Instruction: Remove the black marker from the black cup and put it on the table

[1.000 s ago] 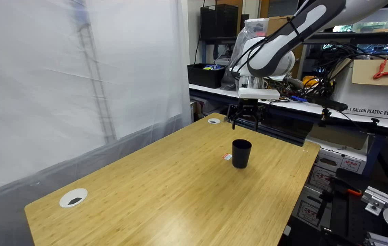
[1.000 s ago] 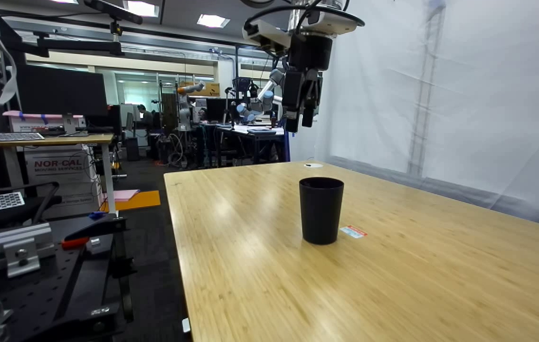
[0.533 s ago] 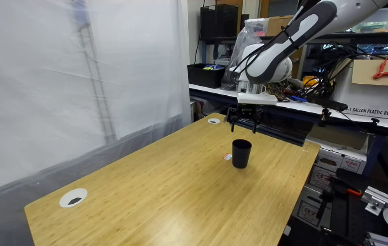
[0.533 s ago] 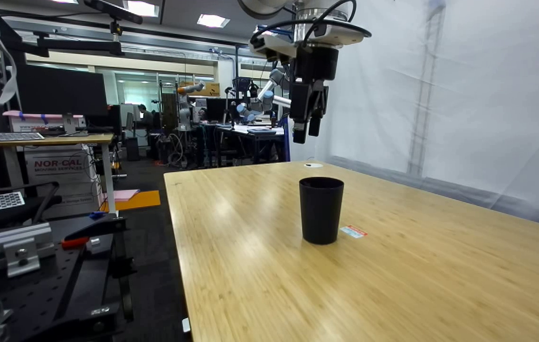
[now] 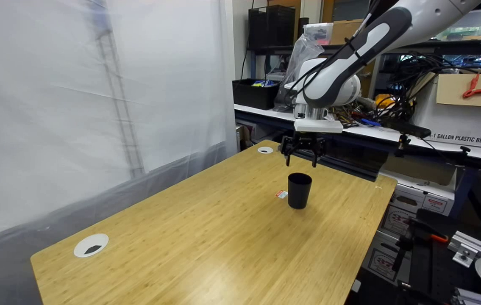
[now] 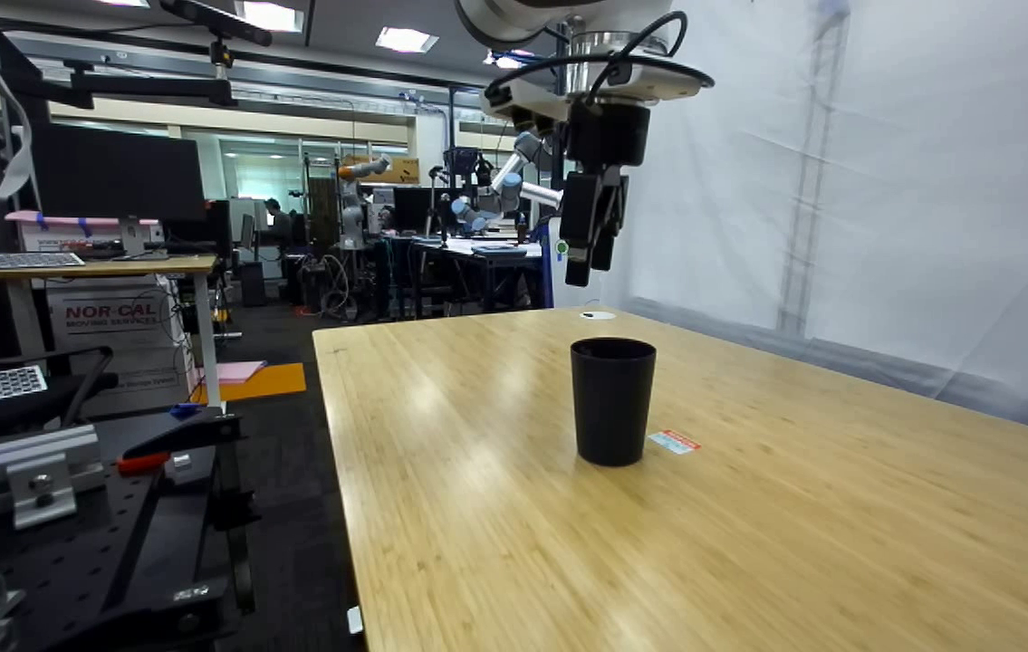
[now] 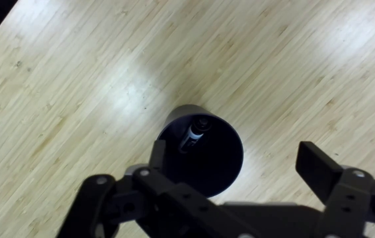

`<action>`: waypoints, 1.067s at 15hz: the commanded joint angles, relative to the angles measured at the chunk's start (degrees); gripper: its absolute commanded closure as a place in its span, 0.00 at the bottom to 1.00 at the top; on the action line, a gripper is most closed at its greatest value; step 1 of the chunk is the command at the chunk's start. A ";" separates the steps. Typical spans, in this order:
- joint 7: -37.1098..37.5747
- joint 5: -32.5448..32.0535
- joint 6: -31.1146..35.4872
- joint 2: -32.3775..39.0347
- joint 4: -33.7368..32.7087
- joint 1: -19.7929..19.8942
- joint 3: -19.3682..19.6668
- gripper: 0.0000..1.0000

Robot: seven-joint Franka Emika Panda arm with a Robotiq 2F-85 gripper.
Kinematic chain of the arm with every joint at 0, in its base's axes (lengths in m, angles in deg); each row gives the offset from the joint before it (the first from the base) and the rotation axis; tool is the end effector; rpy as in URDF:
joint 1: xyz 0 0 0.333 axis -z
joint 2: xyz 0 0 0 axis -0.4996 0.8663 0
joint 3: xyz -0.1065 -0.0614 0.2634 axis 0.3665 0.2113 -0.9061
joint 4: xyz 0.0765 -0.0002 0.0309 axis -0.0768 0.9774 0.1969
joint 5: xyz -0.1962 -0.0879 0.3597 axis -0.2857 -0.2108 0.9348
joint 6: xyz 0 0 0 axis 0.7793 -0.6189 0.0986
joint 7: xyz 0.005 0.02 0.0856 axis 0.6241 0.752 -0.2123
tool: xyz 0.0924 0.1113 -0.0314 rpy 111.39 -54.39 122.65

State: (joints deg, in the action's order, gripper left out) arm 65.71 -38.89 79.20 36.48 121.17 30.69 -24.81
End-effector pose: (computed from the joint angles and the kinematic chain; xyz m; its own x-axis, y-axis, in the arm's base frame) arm 0.5629 -0.0296 0.2056 0.6508 -0.7542 -0.0877 -0.7592 -0.6457 -0.0813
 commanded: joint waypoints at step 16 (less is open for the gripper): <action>-9.98 9.16 -5.26 7.51 -11.10 3.11 -0.84 0.00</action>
State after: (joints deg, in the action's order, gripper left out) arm 62.03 -35.47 78.36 41.19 114.72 31.44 -24.65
